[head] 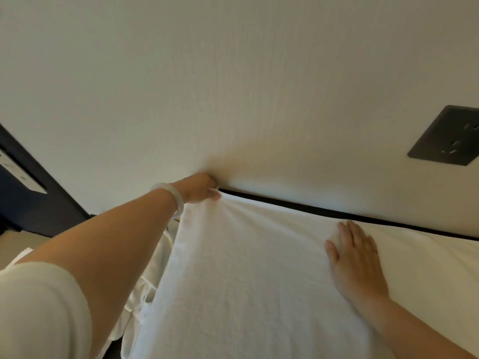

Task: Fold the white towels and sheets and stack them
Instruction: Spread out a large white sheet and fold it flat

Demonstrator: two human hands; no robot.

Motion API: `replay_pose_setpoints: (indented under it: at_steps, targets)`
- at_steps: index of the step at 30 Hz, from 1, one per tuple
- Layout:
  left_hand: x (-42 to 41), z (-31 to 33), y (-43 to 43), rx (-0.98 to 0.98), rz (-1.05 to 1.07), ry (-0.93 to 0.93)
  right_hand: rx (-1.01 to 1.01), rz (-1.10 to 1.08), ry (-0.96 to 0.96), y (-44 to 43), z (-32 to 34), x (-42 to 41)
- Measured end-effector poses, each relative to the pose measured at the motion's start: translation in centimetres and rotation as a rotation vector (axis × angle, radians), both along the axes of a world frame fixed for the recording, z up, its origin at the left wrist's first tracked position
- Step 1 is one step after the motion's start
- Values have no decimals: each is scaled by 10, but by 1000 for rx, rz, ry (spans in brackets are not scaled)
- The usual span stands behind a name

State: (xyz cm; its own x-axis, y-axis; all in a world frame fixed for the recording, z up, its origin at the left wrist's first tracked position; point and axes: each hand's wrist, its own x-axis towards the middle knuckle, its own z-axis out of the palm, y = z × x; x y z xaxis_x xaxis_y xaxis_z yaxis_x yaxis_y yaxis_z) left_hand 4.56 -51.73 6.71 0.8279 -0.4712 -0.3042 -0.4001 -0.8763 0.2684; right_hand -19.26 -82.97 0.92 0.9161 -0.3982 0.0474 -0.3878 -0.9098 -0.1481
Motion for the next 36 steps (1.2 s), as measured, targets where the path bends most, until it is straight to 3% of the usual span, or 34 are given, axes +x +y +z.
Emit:
replay_pose_setpoints:
  at_steps: [3,8,10,14,17,20,22,24,25,27,30,34,36]
  targets:
    - [-5,-12,16,-159,182,132,12,5,-8,-1,-1,-1]
    - [-22,-32,57,-665,516,783,17,8,-21,-1,-3,1]
    - [-26,-40,56,-881,610,789,14,1,-21,-2,-4,0]
    - [-19,-46,45,-1023,771,445,-1,-1,-16,-3,-5,0]
    - [-23,-52,33,-948,881,336,6,2,-29,-3,-6,0]
    - [-37,-45,15,-604,849,74,15,-2,-40,-3,-5,0]
    - [-58,-32,-5,-269,673,-259,29,-11,-33,-1,-4,0]
    - [-98,-27,-43,-258,369,-602,38,-19,-29,0,-4,0]
    - [-122,-28,-67,-322,207,-671,41,-21,-28,0,-3,0]
    - [-165,-35,-111,-344,-52,-540,50,-23,-29,0,-1,0]
    - [-198,-53,-141,-115,-148,-298,73,-18,-6,0,3,-1]
    - [-201,-62,-138,-42,-154,-372,65,147,122,-29,5,-12]
    - [-201,-62,-141,-52,-142,-364,53,84,171,-79,7,-37]
